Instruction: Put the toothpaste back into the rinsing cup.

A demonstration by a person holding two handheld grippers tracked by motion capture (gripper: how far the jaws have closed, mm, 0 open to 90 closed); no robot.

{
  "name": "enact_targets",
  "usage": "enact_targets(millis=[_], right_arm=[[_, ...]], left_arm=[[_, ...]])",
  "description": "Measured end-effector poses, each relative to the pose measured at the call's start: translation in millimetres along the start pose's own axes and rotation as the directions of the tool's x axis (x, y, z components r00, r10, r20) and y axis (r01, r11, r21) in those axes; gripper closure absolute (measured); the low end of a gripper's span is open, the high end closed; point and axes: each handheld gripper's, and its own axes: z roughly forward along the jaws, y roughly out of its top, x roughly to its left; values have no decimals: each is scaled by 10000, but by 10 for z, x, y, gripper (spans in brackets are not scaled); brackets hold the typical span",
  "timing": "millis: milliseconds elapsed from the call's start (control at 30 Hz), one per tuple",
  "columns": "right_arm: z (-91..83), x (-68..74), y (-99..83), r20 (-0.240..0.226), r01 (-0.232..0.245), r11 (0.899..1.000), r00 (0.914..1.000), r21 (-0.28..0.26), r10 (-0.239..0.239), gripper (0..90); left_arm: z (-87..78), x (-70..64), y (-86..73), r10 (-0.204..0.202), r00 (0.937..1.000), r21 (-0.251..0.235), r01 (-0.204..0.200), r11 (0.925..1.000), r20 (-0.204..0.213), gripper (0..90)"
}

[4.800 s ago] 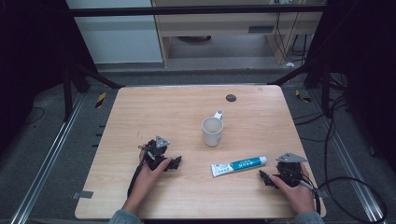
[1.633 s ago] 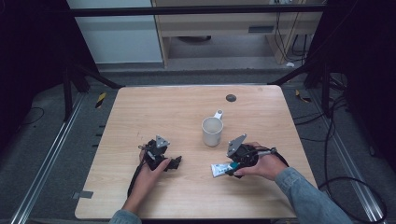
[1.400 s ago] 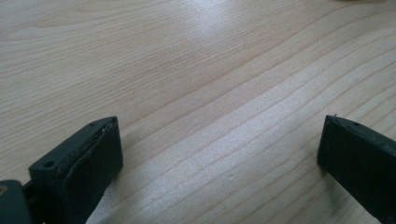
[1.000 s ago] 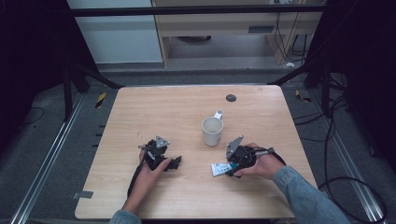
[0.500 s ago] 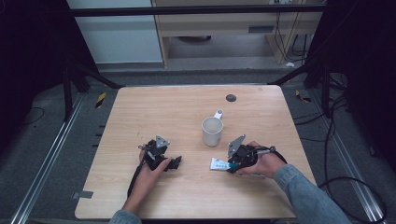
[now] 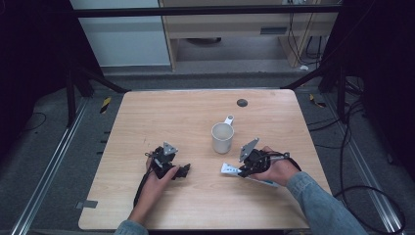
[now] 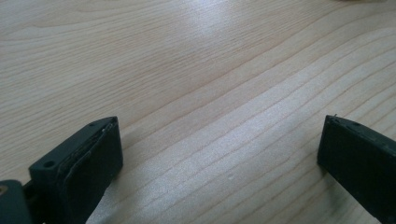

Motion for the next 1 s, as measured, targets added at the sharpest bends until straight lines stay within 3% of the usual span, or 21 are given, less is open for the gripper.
enact_targets(millis=[533,1000], right_arm=[[-24,32,39,263,-69,9997,9996,216,63,793],[-112,61,61,352,-66,9999,9994,83,63,797]], left_arm=[[0,1,1,2,10000,3,-2,10000,3,0],[0,0,1,-1,10000,4,1,10000,3,0]])
